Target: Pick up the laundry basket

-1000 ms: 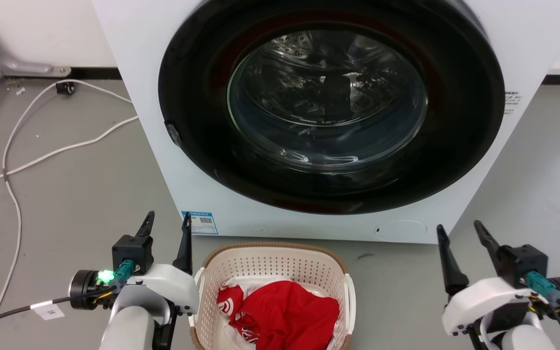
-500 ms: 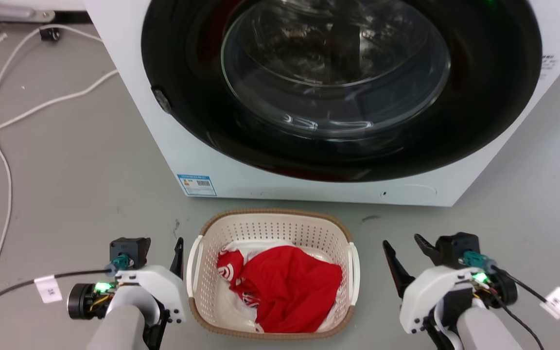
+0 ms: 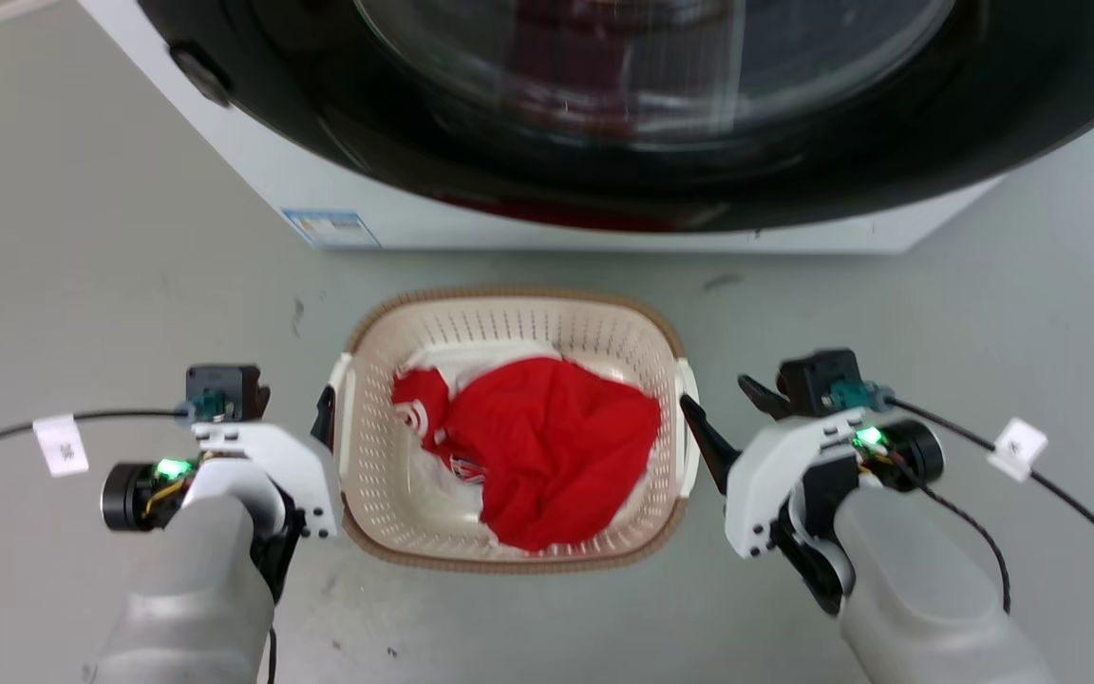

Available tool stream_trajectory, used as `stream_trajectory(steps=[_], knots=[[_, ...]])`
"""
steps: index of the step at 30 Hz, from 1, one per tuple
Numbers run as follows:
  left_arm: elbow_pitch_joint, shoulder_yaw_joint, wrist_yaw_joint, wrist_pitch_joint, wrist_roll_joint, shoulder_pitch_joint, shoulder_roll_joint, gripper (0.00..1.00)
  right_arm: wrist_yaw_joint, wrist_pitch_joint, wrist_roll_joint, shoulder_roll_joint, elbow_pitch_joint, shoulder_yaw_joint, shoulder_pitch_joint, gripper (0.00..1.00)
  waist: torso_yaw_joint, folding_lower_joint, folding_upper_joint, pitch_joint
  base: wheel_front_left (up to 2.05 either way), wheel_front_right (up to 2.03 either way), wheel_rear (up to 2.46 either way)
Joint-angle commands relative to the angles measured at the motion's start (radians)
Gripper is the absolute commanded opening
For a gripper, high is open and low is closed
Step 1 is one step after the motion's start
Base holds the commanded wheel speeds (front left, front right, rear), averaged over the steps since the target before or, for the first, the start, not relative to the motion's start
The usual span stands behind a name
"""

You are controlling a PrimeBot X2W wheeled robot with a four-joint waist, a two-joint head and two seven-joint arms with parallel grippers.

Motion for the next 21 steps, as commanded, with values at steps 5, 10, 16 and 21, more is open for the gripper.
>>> stream_trajectory(steps=[5, 10, 16, 21], knots=[[0.024, -0.062, -0.001, 0.045, -0.066, -0.064, 0.021, 1.00, 0.000, 0.002, 0.075, 0.001, 0.070, 0.100, -0.108, 1.00, -0.033, -0.0003, 0.0000, 0.150, 0.00, 0.00, 0.00], [0.022, -0.118, -0.002, 0.081, -0.131, -0.094, 0.059, 1.00, 0.000, 0.001, 0.154, 0.001, 0.108, 0.184, -0.176, 1.00, -0.052, -0.0003, 0.0000, 0.206, 0.00, 0.00, 0.00], [0.001, -0.168, -0.002, 0.110, -0.212, -0.121, 0.116, 1.00, 0.000, 0.002, 0.242, 0.001, 0.135, 0.282, -0.250, 1.00, -0.082, -0.0003, 0.0000, 0.266, 0.00, 0.00, 0.00], [-0.018, -0.211, -0.002, 0.125, -0.267, -0.143, 0.158, 1.00, 0.000, 0.005, 0.304, 0.001, 0.153, 0.357, -0.299, 1.00, -0.099, -0.0003, 0.0000, 0.307, 0.00, 0.00, 0.00]])
